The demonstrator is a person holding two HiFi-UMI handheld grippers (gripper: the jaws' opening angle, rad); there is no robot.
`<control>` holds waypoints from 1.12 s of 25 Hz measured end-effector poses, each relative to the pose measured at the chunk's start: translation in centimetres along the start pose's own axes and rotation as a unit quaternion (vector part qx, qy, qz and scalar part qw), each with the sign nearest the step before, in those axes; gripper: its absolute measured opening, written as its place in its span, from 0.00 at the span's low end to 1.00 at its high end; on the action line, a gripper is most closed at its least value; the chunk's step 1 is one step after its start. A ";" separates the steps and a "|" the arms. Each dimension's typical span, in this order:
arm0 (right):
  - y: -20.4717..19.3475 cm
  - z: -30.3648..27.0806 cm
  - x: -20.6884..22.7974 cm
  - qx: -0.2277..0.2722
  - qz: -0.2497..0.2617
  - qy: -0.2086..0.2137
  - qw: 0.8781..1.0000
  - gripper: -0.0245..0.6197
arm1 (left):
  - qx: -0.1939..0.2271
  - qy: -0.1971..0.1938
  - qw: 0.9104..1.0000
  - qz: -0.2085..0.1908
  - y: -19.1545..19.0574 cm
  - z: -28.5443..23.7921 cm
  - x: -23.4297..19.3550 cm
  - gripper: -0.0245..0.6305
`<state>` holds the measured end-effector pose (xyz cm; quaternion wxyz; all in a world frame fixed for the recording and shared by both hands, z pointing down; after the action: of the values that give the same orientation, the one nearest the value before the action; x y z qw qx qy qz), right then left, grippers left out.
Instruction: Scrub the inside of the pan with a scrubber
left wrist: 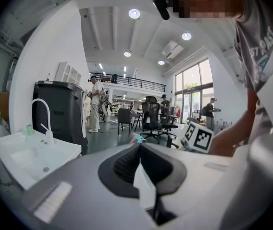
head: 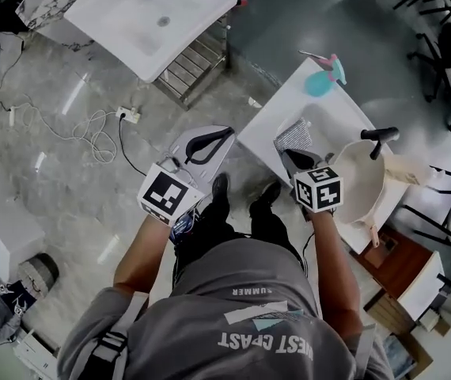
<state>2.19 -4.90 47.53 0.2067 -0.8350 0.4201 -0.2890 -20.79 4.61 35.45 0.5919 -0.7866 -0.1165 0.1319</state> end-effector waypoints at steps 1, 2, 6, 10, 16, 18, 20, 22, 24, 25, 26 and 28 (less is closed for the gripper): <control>0.1 -1.0 -0.2 -0.009 0.004 0.006 1.000 0.05 | 0.001 0.007 1.000 0.003 -0.2 0.5 -0.3 0.04; 0.1 -2.0 -0.5 -0.018 0.007 0.011 1.000 0.05 | 0.003 0.013 1.000 0.001 -0.5 1.0 -0.7 0.04; -0.4 -5.1 -1.0 -0.047 0.019 0.024 0.998 0.05 | 0.007 0.037 0.999 0.001 -1.4 2.8 -1.9 0.04; -0.6 -7.0 -1.4 -0.069 0.025 0.027 0.997 0.05 | 0.006 0.055 0.998 0.007 -1.8 4.6 -2.7 0.04; -1.1 -9.0 -1.9 -0.089 0.034 0.021 0.995 0.05 | 0.009 0.071 0.997 0.017 -2.8 6.7 -3.4 0.04; -1.6 -9.6 -1.8 -0.097 0.035 0.021 0.994 0.06 | 0.008 0.076 0.997 0.021 -3.3 7.2 -3.2 0.04; -1.7 -10.1 -1.8 -0.105 0.034 0.019 0.994 0.06 | 0.007 0.078 0.997 0.023 -3.5 7.8 -3.4 0.04; -1.9 -10.4 -1.7 -0.112 0.033 0.015 0.993 0.06 | 0.006 0.080 0.996 0.025 -3.6 8.3 -3.6 0.04; -2.1 -10.6 -1.6 -0.118 0.030 0.011 0.993 0.07 | 0.005 0.083 0.996 0.026 -3.7 8.5 -3.6 0.04; -2.2 -10.6 -1.5 -0.120 0.029 0.010 0.992 0.08 | 0.005 0.084 0.996 0.026 -3.7 8.4 -3.6 0.04; -2.3 -10.7 -1.3 -0.123 0.029 0.010 0.992 0.08 | 0.005 0.084 0.996 0.026 -3.7 8.4 -3.5 0.04; -2.5 -10.6 -1.2 -0.127 0.027 0.007 0.991 0.08 | 0.006 0.084 0.996 0.026 -3.5 8.4 -3.4 0.04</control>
<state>-3.89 -3.58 56.57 0.1033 -0.8407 0.4775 -0.2334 -26.94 11.98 36.87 0.6008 -0.7939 -0.0456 0.0814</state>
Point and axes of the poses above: the fingertips, and each gripper's own axes: z backward along the fingers, x to its right, y out of its top, the point moved 9 cm from there along z, backward along the fingers, and after that the axes turned 5 degrees about y, right-handed, at the moved point
